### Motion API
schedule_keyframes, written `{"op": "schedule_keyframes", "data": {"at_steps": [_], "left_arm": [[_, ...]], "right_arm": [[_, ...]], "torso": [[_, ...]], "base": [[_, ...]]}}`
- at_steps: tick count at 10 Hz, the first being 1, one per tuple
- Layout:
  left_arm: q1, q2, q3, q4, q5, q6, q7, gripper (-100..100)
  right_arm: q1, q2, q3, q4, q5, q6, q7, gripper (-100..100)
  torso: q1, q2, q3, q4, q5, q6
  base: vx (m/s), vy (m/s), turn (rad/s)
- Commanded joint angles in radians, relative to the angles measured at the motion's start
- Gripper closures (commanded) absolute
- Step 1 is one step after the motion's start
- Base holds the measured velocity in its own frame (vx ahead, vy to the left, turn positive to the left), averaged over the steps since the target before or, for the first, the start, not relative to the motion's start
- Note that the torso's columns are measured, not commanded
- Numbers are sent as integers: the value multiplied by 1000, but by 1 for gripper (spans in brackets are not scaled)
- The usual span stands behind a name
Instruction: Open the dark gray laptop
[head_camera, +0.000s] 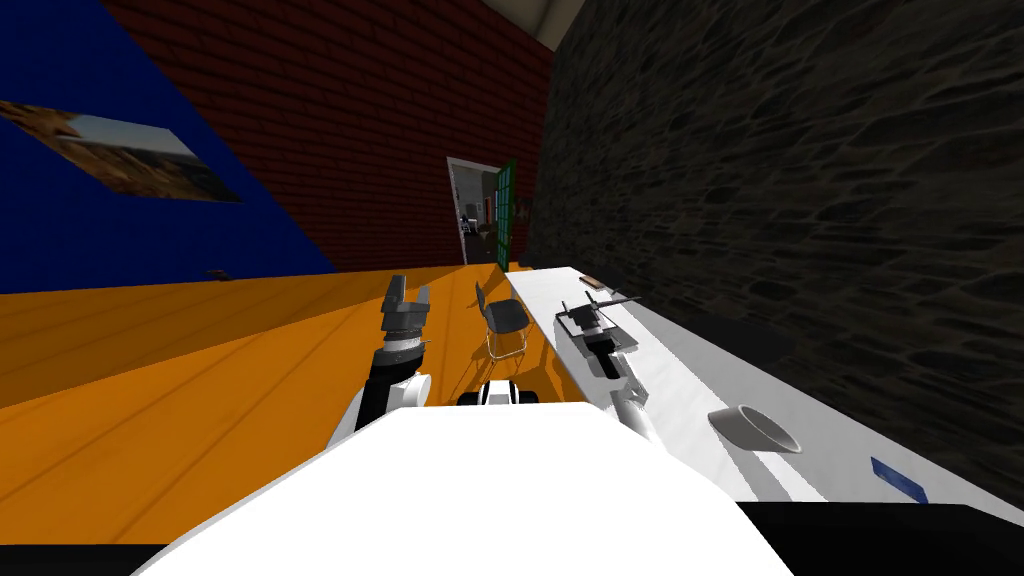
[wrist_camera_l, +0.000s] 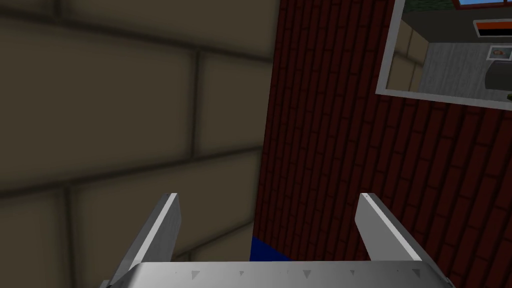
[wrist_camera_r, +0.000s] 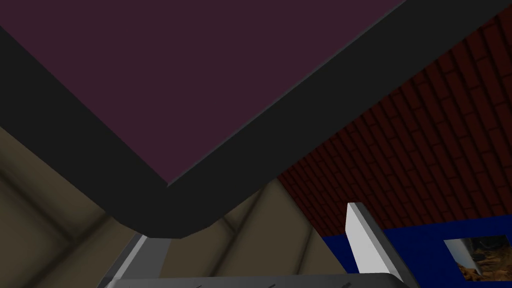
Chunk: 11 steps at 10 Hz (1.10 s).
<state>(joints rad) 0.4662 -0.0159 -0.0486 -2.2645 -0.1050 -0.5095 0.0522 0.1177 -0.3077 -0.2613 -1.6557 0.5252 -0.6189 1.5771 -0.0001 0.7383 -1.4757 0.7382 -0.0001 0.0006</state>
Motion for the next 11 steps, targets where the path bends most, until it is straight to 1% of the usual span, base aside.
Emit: {"op": "schedule_keyframes", "data": {"at_steps": [1,2,3,4,5,6,7,8,9,10,11], "left_arm": [[0,0,0,0,0,0,0,0],[0,0,0,0,0,0,0,0],[0,0,0,0,0,0,0,0],[0,0,0,0,0,0,0,0],[0,0,0,0,0,0,0,0],[0,0,0,0,0,0,0,0],[0,0,0,0,0,0,0,0],[0,0,0,0,0,0,0,0],[0,0,0,0,0,0,0,0],[0,0,0,0,0,0,0,0],[0,0,0,0,0,0,0,0]], "right_arm": [[-1,49,-47,-28,67,18,-24,-100],[-2,92,-87,-51,103,32,-43,-100],[-2,92,-87,-51,122,32,-43,-100],[-3,134,-128,-74,157,46,-61,-100],[-3,136,-128,-74,176,46,-61,-100],[-4,179,-169,-97,211,60,-80,-100],[-4,180,-169,-97,231,60,-80,-100],[-5,223,-209,-120,267,73,-99,-100],[-5,223,-209,-120,285,73,-99,-100],[-7,267,-250,-143,321,87,-118,-100],[-7,267,-250,-143,340,87,-118,-100]], "torso": [[1,-1,-1,0,0,-1],[1,-1,-1,-1,0,0],[0,-1,-1,0,0,-1],[0,-1,0,0,0,0],[0,0,0,0,0,-1],[0,0,0,0,0,0],[-1,1,0,0,0,-1],[0,-1,0,0,0,0],[0,-1,-1,0,0,-1],[1,-1,-1,0,0,0],[1,0,0,0,0,-1]], "base": [[-42,-53,190],[-52,-63,364],[-45,-57,166],[-61,-58,307],[-56,-59,169],[-73,-69,262],[-58,-61,158],[-56,-68,280],[-52,-52,199],[-62,-51,328],[-65,-47,172]]}}
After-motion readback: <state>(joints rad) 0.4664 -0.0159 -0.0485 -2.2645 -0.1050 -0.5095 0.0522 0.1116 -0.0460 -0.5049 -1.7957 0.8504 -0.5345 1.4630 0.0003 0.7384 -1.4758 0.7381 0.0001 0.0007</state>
